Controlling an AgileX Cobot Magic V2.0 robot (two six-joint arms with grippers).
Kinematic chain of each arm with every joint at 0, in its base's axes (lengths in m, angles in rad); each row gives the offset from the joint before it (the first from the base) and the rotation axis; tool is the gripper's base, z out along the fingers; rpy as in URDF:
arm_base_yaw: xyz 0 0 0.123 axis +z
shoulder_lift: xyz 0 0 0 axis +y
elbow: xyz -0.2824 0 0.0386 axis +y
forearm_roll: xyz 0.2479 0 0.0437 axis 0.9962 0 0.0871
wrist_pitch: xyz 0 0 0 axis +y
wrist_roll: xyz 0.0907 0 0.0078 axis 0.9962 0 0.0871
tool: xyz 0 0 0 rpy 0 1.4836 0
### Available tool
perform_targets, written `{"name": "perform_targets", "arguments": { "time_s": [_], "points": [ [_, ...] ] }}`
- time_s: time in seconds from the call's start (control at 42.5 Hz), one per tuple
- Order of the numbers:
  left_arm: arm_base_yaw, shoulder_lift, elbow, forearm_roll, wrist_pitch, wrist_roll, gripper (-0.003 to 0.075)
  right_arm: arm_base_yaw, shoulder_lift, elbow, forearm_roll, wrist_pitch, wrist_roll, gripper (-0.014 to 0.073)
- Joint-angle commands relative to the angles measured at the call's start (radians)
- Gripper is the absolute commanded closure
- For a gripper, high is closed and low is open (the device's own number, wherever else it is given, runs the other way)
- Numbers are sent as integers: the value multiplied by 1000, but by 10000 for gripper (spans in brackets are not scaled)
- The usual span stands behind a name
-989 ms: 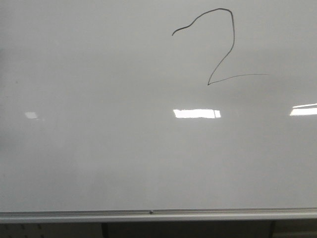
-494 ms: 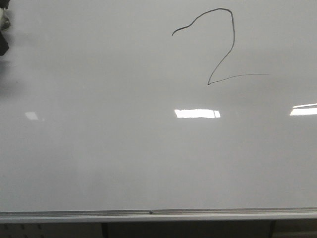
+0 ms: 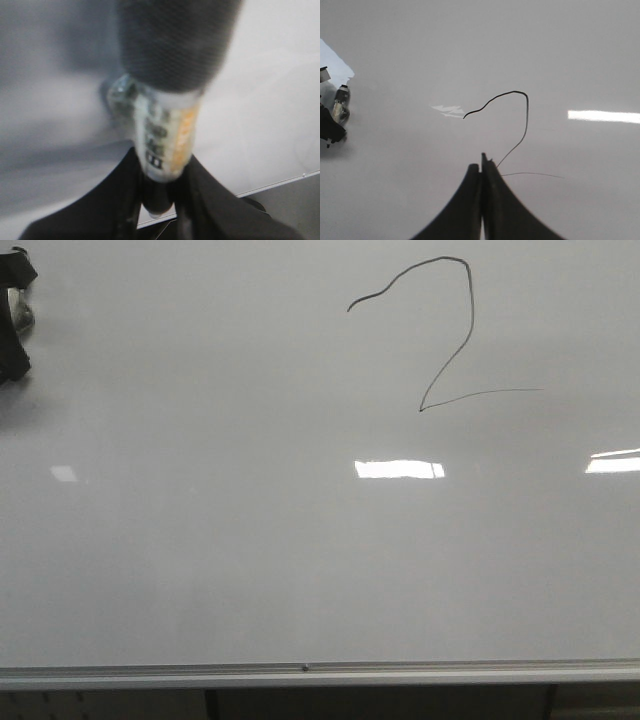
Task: Write number 2 on whiteboard
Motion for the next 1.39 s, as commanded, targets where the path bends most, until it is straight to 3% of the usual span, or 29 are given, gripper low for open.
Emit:
{"name": "perform_targets", "arguments": {
  "time_s": [0.0, 0.141, 0.33, 0.471, 0.636, 0.871, 1.012, 1.107, 1.365],
  "points": [
    [2, -37, -31, -3, -33, -9, 440, -5, 4, -26, 11, -15, -5, 711],
    [2, -37, -31, -3, -36, -9, 309, -5, 4, -26, 11, -16, -5, 711],
    [2, -44, -31, 18, 3, -9, 202, -5, 4, -26, 11, -17, -5, 711],
    [2, -117, -12, 40, 41, -9, 197, -5, 4, -26, 11, -26, -5, 711],
    [2, -296, 105, 56, -34, -9, 207, -5, 4, -26, 11, -31, -5, 711],
    [2, -636, 447, 33, -354, -9, 212, -5, 4, -26, 11, -29, -5, 711],
    [2, -859, 686, 17, -547, -9, 310, -5, 4, -26, 11, -27, -5, 711],
    [2, -997, 816, 17, -638, -9, 419, -5, 4, -26, 11, -27, -5, 711],
    [2, -1349, 1025, 17, -716, -9, 732, -5, 4, -26, 11, -27, -5, 711]
  ]
}}
